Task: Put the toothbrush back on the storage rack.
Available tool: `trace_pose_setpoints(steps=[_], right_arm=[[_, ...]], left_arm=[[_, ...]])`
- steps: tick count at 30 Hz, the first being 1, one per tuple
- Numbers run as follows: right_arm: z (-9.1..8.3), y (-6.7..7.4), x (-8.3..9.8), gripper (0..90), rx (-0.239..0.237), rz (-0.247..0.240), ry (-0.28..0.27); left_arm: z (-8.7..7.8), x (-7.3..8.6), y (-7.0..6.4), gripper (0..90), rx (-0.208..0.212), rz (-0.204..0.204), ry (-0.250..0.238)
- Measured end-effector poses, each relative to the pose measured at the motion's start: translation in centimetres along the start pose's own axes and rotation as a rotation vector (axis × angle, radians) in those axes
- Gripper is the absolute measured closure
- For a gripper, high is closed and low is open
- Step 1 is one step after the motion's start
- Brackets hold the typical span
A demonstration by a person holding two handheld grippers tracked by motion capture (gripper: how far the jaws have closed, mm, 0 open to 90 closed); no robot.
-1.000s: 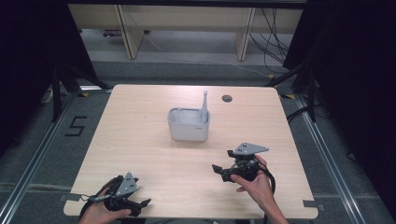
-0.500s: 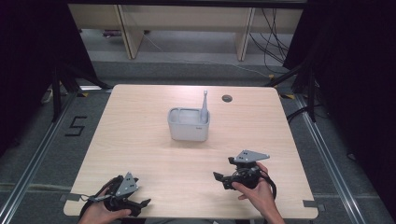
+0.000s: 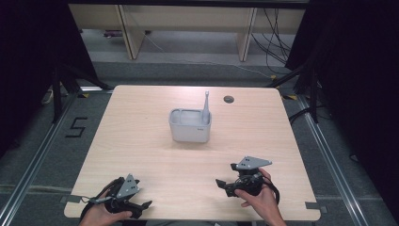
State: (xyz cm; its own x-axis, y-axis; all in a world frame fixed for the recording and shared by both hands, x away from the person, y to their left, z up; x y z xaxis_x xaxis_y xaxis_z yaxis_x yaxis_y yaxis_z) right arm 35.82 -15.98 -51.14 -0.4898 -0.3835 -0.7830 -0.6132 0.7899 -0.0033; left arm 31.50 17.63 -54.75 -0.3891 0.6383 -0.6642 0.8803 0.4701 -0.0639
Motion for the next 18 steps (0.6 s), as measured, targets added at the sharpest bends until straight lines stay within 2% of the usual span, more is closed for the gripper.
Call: trace_pose_setpoints(steps=[1, 2, 3, 5, 8, 9, 10, 11, 15, 16, 18], right_arm=[[0.0, 0.2, 0.1, 16.3, 0.002, 0.015, 0.006], [-0.1, 0.0, 0.3, 16.3, 0.011, -0.003, 0.005], [-0.1, 0.1, 0.4, 16.3, 0.014, 0.006, 0.010], [-0.1, 0.1, 0.7, 16.3, 0.010, -0.013, 0.018], [-0.3, 0.4, 1.2, 16.3, 0.003, 0.021, 0.044], [-0.3, 0.4, 1.3, 16.3, 0.006, 0.018, 0.058], [-0.3, 0.4, 1.4, 16.3, 0.004, -0.004, 0.048], [-0.4, 0.6, 1.5, 16.3, 0.004, 0.019, 0.056], [-0.5, 0.4, 1.8, 16.3, 0.028, -0.016, 0.052], [-0.6, 0.6, 2.0, 16.3, 0.026, 0.001, 0.068], [-0.4, 0.7, 2.2, 16.3, 0.015, -0.018, 0.069]], left_arm=[[0.0, 0.0, 0.0, 15.8, -0.003, 0.002, 0.002], [0.0, 0.0, 0.0, 15.8, -0.002, 0.002, 0.002], [0.0, 0.0, 0.0, 15.8, 0.000, -0.001, -0.002], [0.0, 0.0, 0.0, 15.8, 0.000, -0.001, -0.002], [0.0, 0.0, 0.0, 15.8, -0.002, 0.003, 0.001], [0.0, 0.0, 0.0, 15.8, -0.001, 0.003, 0.000], [0.0, 0.0, 0.0, 15.8, -0.002, 0.003, 0.001], [0.0, 0.0, 0.0, 15.8, -0.002, 0.003, 0.001], [0.0, 0.0, -0.1, 15.8, 0.005, 0.002, 0.000], [0.0, 0.0, 0.0, 15.8, 0.006, 0.004, 0.002], [0.0, 0.0, 0.0, 15.8, 0.001, 0.004, 0.001]])
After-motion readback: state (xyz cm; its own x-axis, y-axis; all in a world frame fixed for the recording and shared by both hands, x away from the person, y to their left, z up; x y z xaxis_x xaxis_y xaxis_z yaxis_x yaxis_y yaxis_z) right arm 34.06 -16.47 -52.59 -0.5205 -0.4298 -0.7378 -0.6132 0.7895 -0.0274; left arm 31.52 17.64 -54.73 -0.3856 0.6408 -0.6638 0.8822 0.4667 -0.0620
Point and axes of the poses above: each handheld gripper's, and its own axes: z roughly forward along the jaws, x roughly out of its underside, y roughly to its left, the point moved 6 cm from there along z, roughly forward along the jaws, and after that the axes turned 13 degrees about x, right-handed, at the moved point
